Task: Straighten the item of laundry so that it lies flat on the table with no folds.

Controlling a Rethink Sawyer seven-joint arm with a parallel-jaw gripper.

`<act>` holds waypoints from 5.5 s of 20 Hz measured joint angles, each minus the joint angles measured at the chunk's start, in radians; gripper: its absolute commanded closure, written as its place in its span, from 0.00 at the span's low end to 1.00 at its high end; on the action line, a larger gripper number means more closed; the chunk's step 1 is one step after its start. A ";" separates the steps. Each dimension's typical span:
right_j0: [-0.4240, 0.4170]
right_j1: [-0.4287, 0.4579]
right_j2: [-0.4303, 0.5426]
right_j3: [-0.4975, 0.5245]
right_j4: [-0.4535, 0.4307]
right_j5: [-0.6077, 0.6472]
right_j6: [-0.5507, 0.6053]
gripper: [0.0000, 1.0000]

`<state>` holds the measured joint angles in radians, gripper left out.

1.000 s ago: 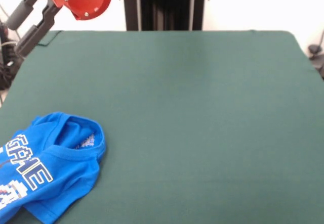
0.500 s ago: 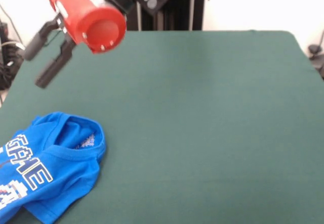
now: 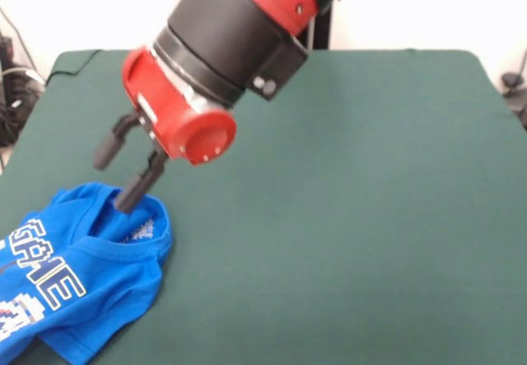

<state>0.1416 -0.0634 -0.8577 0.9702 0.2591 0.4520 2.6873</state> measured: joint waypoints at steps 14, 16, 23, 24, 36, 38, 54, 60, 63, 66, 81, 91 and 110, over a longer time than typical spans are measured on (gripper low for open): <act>0.000 0.094 0.051 0.002 0.000 -0.009 0.000 0.00; 0.000 0.106 0.052 0.002 0.000 -0.024 0.000 0.00; 0.003 0.116 0.053 0.023 0.000 -0.053 0.000 0.00; 0.005 0.116 0.053 0.029 0.000 -0.055 0.000 0.00; 0.026 0.154 0.053 0.081 0.001 -0.093 0.000 0.00; 0.026 0.160 0.052 0.086 0.001 -0.106 0.000 0.00; 0.009 0.181 0.051 0.120 -0.002 -0.195 0.000 0.00; -0.007 0.145 0.051 0.141 -0.028 -0.195 0.000 0.00; -0.011 0.124 0.051 0.149 -0.041 -0.194 0.000 0.00; -0.013 0.104 0.051 0.153 -0.048 -0.195 0.000 0.00; -0.032 0.022 0.102 0.157 -0.067 -0.194 0.000 0.00; -0.069 -0.050 0.218 0.177 -0.071 -0.194 0.000 0.00; -0.061 -0.063 0.228 0.177 -0.124 -0.194 0.000 0.00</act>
<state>0.0801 -0.1265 -0.6299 1.1475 0.1347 0.2579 2.6873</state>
